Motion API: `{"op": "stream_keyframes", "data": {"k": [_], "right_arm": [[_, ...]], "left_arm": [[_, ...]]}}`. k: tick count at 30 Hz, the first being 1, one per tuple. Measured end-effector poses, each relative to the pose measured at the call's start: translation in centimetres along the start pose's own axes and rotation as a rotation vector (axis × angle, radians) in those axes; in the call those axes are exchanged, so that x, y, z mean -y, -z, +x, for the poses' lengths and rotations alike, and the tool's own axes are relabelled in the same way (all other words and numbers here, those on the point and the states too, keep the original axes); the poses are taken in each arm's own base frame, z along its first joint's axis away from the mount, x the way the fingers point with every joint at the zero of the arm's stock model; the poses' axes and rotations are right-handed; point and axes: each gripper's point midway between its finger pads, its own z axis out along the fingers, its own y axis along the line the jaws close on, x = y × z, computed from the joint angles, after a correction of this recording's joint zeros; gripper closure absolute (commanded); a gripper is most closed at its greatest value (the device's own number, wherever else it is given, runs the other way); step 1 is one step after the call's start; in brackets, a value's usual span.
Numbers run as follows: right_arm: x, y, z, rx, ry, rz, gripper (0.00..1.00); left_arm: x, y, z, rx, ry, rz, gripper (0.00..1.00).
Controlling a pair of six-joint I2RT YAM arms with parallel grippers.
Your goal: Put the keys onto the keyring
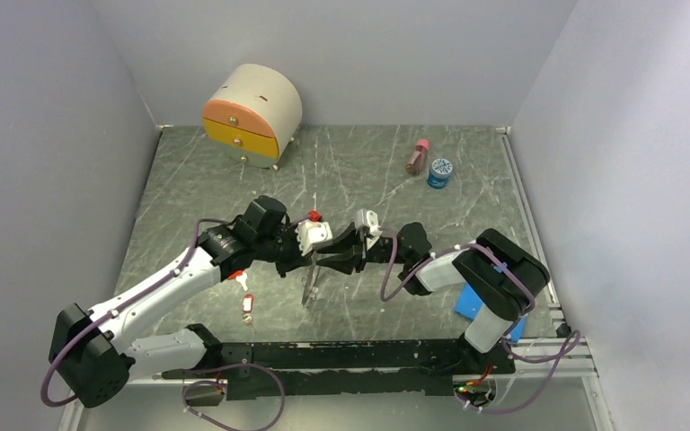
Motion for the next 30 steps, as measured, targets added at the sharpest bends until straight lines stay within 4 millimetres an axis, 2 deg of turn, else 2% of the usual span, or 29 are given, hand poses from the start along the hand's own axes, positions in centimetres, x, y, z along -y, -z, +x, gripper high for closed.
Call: {"op": "stream_keyframes", "data": {"k": [6,16,19,22,23,25,27,30], "right_arm": [[0.1,0.0,0.6,-0.005,-0.023,0.001,0.67],[0.3,-0.2,1.6,-0.050,-0.036,-0.009,0.76],[0.1,-0.3,1.8,-0.059,-0.037,-0.019,0.84],[0.0,-0.3,2.0,-0.071,-0.043,-0.027,0.96],[0.0,-0.3,2.1,-0.075,-0.045,-0.031,1.00],[-0.1,-0.3,2.1,-0.078,-0.045,-0.037,1.00],[-0.2,-0.3,2.2,-0.079,-0.047,-0.042,1.00],[-0.2,-0.4,2.0,-0.075,-0.053,-0.040,1.00]], "left_arm": [[0.1,0.0,0.0,0.007,-0.005,0.003,0.97],[0.3,-0.1,-0.2,0.014,-0.005,0.016,0.97],[0.3,-0.1,-0.2,0.014,-0.005,0.017,0.97],[0.3,-0.1,-0.1,0.013,-0.004,0.017,0.97],[0.3,-0.1,-0.2,0.014,-0.004,0.016,0.94],[0.3,-0.1,-0.2,0.015,0.000,0.014,0.84],[0.2,-0.1,-0.3,0.018,0.011,0.011,0.69],[-0.1,-0.1,-0.7,0.044,0.040,-0.017,0.57]]}}
